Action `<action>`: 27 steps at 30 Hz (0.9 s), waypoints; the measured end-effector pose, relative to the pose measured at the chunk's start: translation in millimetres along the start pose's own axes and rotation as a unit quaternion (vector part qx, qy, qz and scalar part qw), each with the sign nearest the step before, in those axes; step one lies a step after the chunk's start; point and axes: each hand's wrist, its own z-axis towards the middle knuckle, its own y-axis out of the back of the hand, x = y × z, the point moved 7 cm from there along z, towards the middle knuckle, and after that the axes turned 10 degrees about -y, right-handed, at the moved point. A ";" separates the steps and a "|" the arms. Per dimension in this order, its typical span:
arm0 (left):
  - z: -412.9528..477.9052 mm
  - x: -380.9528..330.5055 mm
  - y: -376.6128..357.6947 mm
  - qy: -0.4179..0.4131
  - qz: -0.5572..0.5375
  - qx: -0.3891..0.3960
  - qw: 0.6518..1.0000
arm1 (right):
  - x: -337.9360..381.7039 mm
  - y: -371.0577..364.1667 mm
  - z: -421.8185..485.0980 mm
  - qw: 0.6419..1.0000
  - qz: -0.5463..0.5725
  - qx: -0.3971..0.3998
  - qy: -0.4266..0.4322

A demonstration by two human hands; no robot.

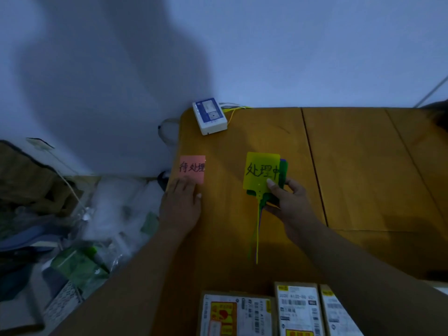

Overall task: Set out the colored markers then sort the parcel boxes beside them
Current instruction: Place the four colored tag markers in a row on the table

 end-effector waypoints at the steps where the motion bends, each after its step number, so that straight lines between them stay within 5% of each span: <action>1: 0.8 -10.3 6.7 0.003 -0.020 -0.024 1.000 | 3.3 5.5 -0.2 1.000 -0.002 0.001 0.000; 4: 8.3 -55.0 15.9 0.068 -0.226 -0.050 0.971 | 16.3 23.7 -1.7 1.000 -0.007 0.006 0.002; 7: 15.5 -121.9 5.6 0.155 -0.520 -0.010 0.840 | 30.6 47.0 -2.6 1.000 -0.011 0.010 0.008; 12: 20.1 -207.3 -5.1 0.139 -0.578 -0.043 0.803 | 52.3 100.9 -1.2 0.999 -0.020 0.004 0.026; 19: 26.3 -260.8 -36.1 0.239 -0.664 -0.048 0.707 | 71.3 168.4 5.6 1.000 0.009 -0.002 0.015; 23: 37.0 -263.3 -46.7 0.262 -0.650 -0.064 0.711 | 79.8 199.0 15.2 1.000 -0.002 -0.020 0.015; 27: 50.9 -252.1 -59.3 0.301 -0.569 -0.086 0.760 | 83.4 223.5 23.7 0.999 -0.013 -0.028 0.014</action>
